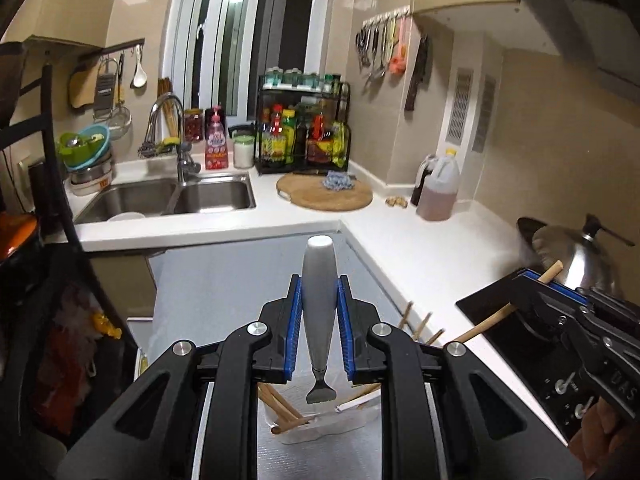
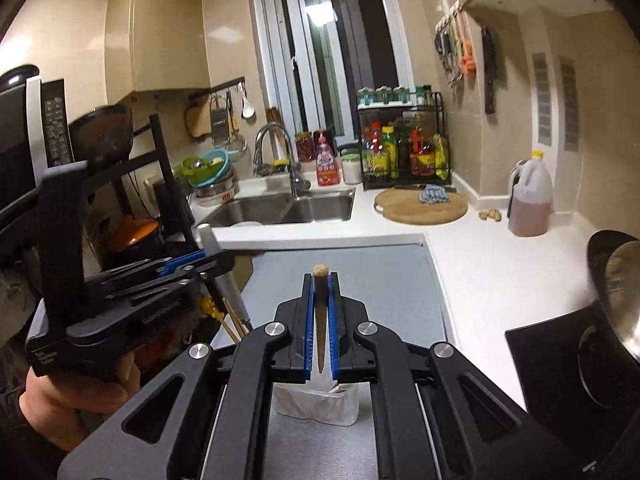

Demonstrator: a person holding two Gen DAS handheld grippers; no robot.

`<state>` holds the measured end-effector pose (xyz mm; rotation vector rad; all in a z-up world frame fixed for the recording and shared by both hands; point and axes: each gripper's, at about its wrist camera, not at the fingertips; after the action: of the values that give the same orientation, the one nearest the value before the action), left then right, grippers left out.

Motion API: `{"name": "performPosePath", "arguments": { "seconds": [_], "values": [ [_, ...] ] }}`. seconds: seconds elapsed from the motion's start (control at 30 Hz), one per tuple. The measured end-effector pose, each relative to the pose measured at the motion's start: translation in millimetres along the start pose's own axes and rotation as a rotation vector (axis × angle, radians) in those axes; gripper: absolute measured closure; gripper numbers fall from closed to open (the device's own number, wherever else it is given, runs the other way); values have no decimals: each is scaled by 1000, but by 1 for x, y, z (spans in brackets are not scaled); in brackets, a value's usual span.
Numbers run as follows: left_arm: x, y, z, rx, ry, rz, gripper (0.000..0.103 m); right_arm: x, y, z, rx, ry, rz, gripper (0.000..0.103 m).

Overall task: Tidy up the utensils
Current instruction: 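Lift the fork and chopstick and carry both over the clear container, then open both tools to drop the fork and chopstick into the container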

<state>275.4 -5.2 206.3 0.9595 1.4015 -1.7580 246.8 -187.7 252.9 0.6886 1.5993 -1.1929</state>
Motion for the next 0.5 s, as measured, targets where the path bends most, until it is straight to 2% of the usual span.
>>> {"name": "performPosePath", "arguments": {
  "seconds": [0.2, 0.37, 0.5],
  "values": [
    [23, 35, -8, -29, 28, -73, 86, 20, 41, 1, 4, -7, -73, 97],
    [34, 51, -11, -36, 43, -123, 85, 32, 60, 0, 7, -21, -114, 97],
    [36, 45, -10, -26, 49, -106, 85, 39, 66, 1, 16, -26, -141, 92]
  ]
}}
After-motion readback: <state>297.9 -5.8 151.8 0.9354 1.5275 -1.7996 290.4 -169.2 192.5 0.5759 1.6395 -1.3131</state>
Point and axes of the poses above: each gripper's, at about its wrist camera, not at the fingertips, and y roughly the way its jaws point, z to its right, x to its underside, and after that the axes turned 3 degrees about -y, right-handed
